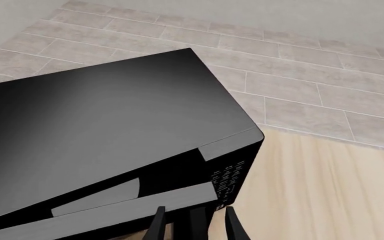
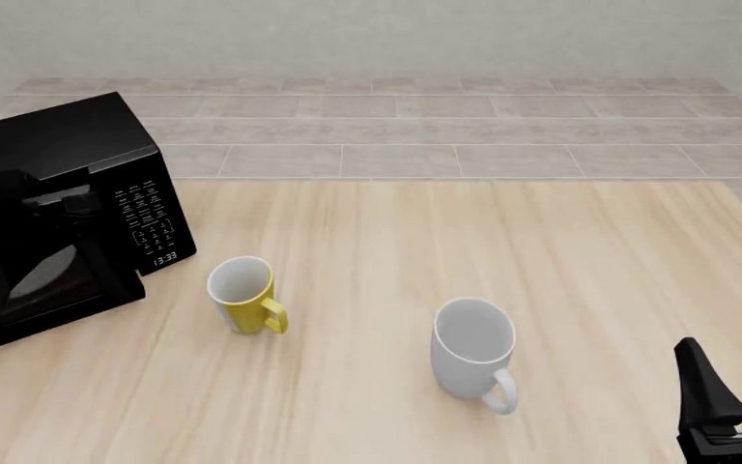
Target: Close the microwave.
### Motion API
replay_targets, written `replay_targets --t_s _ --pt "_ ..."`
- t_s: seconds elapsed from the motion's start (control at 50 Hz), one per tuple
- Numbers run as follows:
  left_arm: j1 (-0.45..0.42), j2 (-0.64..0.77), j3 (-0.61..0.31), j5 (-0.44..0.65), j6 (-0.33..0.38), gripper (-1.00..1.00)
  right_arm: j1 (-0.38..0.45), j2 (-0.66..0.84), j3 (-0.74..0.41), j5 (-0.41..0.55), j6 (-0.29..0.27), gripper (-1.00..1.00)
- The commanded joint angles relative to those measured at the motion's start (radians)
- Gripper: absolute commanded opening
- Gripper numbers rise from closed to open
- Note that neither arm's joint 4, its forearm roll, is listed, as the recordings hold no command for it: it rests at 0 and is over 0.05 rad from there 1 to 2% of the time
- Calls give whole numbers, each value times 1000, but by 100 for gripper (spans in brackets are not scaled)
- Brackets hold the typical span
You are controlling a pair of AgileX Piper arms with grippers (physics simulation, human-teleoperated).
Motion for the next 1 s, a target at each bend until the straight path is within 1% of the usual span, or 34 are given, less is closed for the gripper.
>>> replay_targets --t_s 0.02,0.22,0.34,0.38,0.5,0.58,0.66,0.72,0.76,0.82,0.86,0.96,1.0 --pt "47 96 -106 12 49 100 1 6 1 -6 -1 100" --pt "82 154 -150 21 28 100 -1 -6 -4 6 -2 100" --pt "99 185 -144 -7 28 100 -1 1 -1 -2 -10 100" --pt "105 192 -152 -1 27 100 -1 -2 -4 3 -10 100" --pt "111 198 -164 6 24 100 -2 5 0 -6 -12 100" --pt "106 192 -155 -2 22 100 0 9 0 -8 -12 100" --pt "130 202 -168 10 22 100 2 -2 -2 1 -13 100" --pt "121 211 -170 13 3 100 2 -1 -1 2 -15 100" --pt "119 202 -163 12 11 100 1 16 1 -13 -17 100" --pt "120 194 -164 19 4 100 3 14 1 -10 -20 100" --pt "136 200 -170 16 17 100 5 11 1 -7 -20 100" --pt "134 201 -161 9 19 100 4 16 1 -11 -19 100" --pt "130 197 -158 11 9 100 6 12 1 -6 -19 100"
